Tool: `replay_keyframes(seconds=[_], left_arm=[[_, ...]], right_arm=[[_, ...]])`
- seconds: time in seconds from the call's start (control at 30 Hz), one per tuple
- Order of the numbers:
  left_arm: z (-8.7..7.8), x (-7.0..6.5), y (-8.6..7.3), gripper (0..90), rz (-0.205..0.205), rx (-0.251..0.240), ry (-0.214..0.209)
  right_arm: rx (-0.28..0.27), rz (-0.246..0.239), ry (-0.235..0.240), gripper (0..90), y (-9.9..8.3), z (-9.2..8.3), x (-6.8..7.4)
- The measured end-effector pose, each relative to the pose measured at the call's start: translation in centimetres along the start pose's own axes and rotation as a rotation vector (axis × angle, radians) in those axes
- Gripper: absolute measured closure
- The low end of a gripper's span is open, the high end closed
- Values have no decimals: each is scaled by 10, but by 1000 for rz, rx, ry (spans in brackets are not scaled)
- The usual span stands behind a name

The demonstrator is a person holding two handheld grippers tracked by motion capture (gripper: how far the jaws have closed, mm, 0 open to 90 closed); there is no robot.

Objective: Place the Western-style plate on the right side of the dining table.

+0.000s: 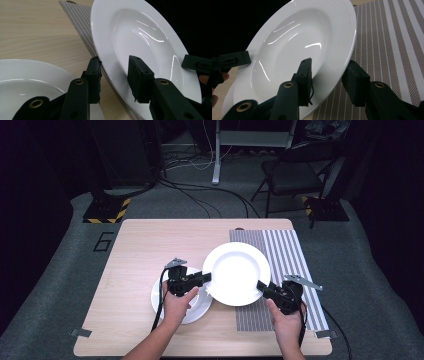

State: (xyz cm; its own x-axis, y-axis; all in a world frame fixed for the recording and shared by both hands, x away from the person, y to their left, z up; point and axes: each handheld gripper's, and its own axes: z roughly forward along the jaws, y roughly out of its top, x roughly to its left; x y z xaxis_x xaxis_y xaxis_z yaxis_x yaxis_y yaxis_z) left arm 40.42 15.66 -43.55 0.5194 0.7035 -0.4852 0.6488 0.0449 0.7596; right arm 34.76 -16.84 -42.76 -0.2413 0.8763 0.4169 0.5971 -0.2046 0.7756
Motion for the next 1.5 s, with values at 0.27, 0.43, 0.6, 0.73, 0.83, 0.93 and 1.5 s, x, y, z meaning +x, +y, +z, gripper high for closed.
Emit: replay_keyframes(seconds=[0.27, 0.43, 0.6, 0.73, 0.83, 0.93, 1.5], left_arm=[[10, -4, 1, 637, 21, 7, -32], [17, -6, 0, 637, 32, 17, -50], [24, -9, -1, 637, 38, 30, -66], [31, -12, -2, 637, 44, 42, -75], [35, -14, -3, 636, 44, 50, -86], [39, -15, -3, 636, 53, 56, -93], [58, -21, -6, 636, 40, 78, -112]], right_arm=[[-14, 13, -18, 594, -3, -9, -5], [-19, 16, -36, 594, -5, -16, -8], [-21, 27, -54, 595, -9, -22, -12], [-26, 36, -70, 599, -11, -27, -16], [-32, 42, -82, 601, -13, -31, -20], [-33, 50, -88, 602, -15, -34, -21], [-36, 83, -120, 606, -20, -41, -34]])
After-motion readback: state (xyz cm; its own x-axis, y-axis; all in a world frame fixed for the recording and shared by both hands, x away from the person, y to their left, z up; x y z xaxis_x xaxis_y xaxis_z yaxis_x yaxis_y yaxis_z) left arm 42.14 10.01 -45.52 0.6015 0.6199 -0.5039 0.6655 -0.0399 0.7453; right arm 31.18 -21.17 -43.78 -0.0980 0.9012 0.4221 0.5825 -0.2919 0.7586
